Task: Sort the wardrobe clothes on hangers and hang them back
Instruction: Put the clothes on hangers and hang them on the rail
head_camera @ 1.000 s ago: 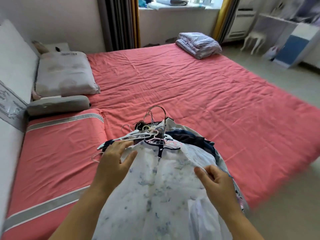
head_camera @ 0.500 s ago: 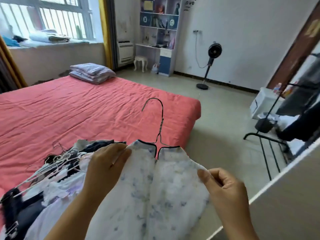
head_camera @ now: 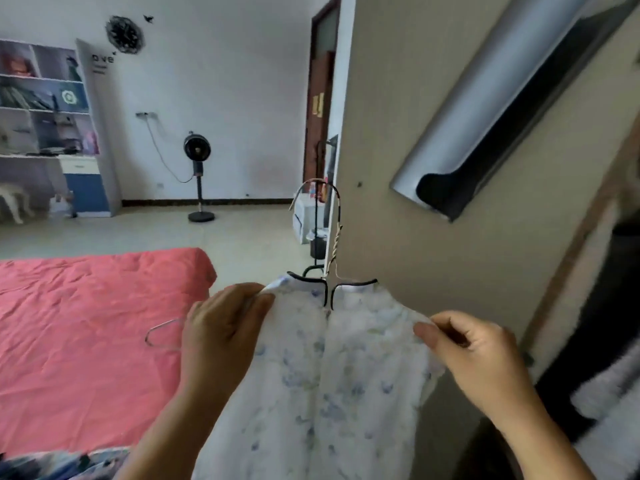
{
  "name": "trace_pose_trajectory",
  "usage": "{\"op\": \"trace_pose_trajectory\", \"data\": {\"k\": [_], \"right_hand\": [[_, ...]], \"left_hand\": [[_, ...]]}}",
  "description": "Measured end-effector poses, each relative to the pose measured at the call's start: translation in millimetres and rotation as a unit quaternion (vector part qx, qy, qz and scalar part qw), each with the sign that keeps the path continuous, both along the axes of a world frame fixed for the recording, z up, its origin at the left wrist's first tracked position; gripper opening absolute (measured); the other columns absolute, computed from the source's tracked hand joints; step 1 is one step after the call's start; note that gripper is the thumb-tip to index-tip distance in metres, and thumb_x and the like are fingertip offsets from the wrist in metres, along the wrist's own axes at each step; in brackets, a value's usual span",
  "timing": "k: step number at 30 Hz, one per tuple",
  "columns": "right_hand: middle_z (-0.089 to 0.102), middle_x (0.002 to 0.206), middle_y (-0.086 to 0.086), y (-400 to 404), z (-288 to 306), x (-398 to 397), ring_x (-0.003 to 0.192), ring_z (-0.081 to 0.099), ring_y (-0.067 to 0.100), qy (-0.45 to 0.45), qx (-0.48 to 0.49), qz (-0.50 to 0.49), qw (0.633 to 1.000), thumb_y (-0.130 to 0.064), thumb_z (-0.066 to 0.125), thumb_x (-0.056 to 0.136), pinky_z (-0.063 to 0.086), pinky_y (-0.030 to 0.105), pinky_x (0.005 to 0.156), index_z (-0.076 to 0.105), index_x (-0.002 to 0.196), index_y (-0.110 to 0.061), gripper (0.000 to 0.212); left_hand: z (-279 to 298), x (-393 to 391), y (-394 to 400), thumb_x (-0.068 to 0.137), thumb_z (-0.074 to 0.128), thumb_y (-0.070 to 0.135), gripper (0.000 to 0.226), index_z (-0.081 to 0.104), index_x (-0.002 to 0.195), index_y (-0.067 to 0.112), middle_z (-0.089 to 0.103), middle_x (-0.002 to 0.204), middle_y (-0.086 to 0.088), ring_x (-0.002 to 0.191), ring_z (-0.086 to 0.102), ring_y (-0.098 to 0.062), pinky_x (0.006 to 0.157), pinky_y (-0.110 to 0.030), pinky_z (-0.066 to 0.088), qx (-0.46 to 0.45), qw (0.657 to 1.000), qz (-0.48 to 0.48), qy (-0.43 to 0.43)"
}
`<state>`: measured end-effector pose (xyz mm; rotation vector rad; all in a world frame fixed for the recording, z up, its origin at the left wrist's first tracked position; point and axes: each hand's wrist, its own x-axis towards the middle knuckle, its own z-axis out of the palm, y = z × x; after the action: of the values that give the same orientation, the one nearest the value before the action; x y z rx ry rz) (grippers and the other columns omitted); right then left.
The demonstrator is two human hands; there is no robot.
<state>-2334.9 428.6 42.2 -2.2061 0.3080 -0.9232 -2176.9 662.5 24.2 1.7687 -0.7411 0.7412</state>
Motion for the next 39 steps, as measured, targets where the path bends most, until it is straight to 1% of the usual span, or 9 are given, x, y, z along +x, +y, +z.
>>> {"op": "trace_pose_trajectory", "data": {"k": [4,11,15,17,19,27,31,34,39], "right_hand": [[0.061,0.059,0.003,-10,17,-36,0.051,0.052,0.012,0.014,0.007,-0.077,0.997,-0.024,0.071,0.081,0.038,0.022,0.05,0.065,0.065,-0.022,0.017],[0.068,0.068,-0.005,-4,46,-132,0.06,0.059,0.002,-0.006,0.033,-0.187,0.982,-0.027,0.07,0.08,0.042,0.016,0.056,0.072,0.071,-0.028,0.01],[0.067,0.071,-0.003,5,62,-182,0.062,0.056,0.002,-0.017,-0.019,-0.269,0.963,-0.062,0.061,0.076,0.04,0.016,0.056,0.071,0.078,-0.031,0.032],[0.069,0.073,-0.011,6,70,-204,0.065,0.058,-0.002,-0.028,-0.016,-0.317,0.948,-0.038,0.064,0.085,0.041,0.014,0.059,0.071,0.081,-0.035,0.008],[0.068,0.071,-0.009,4,76,-223,0.064,0.056,-0.002,-0.022,-0.024,-0.345,0.938,-0.016,0.065,0.086,0.041,0.02,0.062,0.071,0.081,-0.034,0.019],[0.075,0.085,-0.001,23,123,-276,0.079,0.067,0.005,0.033,0.013,-0.371,0.928,0.003,0.059,0.088,0.05,0.019,0.074,0.073,0.086,-0.017,0.024],[0.073,0.075,-0.005,18,140,-294,0.073,0.068,0.015,0.027,-0.079,-0.519,0.851,-0.006,0.062,0.087,0.052,0.034,0.072,0.072,0.083,-0.031,0.027],[0.063,0.058,-0.013,14,159,-307,0.058,0.057,0.006,0.029,-0.144,-0.603,0.784,-0.015,0.065,0.084,0.045,0.029,0.061,0.065,0.07,-0.042,0.03],[0.057,0.052,-0.023,-7,187,-327,0.056,0.053,0.001,0.043,-0.155,-0.644,0.748,-0.018,0.066,0.084,0.048,0.029,0.066,0.066,0.069,-0.037,0.024]], "left_hand": [[13,-8,-34,0.082,0.049,0.05,0.024,0.06,0.091,0.031,0.064,0.075,0.013,0.063,0.057,-0.01,0.062,-0.041,0.049,-0.019,0.996,-0.086,0.018],[40,-55,-87,0.077,0.044,0.055,0.031,0.063,0.087,0.033,0.064,0.066,0.016,0.065,0.058,-0.007,0.061,-0.038,0.05,-0.028,0.976,-0.216,0.016],[59,-85,-129,0.081,0.047,0.05,0.026,0.066,0.079,0.032,0.063,0.063,0.018,0.063,0.057,-0.004,0.06,-0.043,0.048,-0.047,0.949,-0.311,0.003],[69,-98,-156,0.084,0.052,0.043,0.016,0.065,0.08,0.034,0.063,0.063,0.018,0.061,0.057,-0.003,0.064,-0.045,0.048,-0.054,0.93,-0.363,0.003],[79,-109,-187,0.084,0.054,0.038,0.013,0.065,0.08,0.031,0.065,0.066,0.014,0.066,0.062,-0.009,0.069,-0.048,0.049,-0.051,0.911,-0.41,-0.001],[108,-173,-308,0.093,0.057,0.026,0.015,0.062,0.079,0.021,0.059,0.071,-0.005,0.064,0.05,-0.014,0.065,-0.048,0.048,-0.011,0.805,-0.587,0.082],[126,-211,-341,0.094,0.054,0.031,0.022,0.064,0.084,0.015,0.063,0.075,-0.01,0.067,0.056,-0.022,0.064,-0.041,0.047,-0.015,0.774,-0.629,0.063],[141,-243,-365,0.095,0.053,0.028,0.024,0.063,0.084,0.01,0.061,0.073,-0.013,0.062,0.051,-0.017,0.06,-0.035,0.042,-0.023,0.756,-0.651,0.055],[161,-289,-419,0.093,0.055,0.031,0.024,0.059,0.078,0.012,0.052,0.063,-0.001,0.059,0.045,-0.017,0.057,-0.037,0.042,-0.051,0.737,-0.67,0.067]]}}
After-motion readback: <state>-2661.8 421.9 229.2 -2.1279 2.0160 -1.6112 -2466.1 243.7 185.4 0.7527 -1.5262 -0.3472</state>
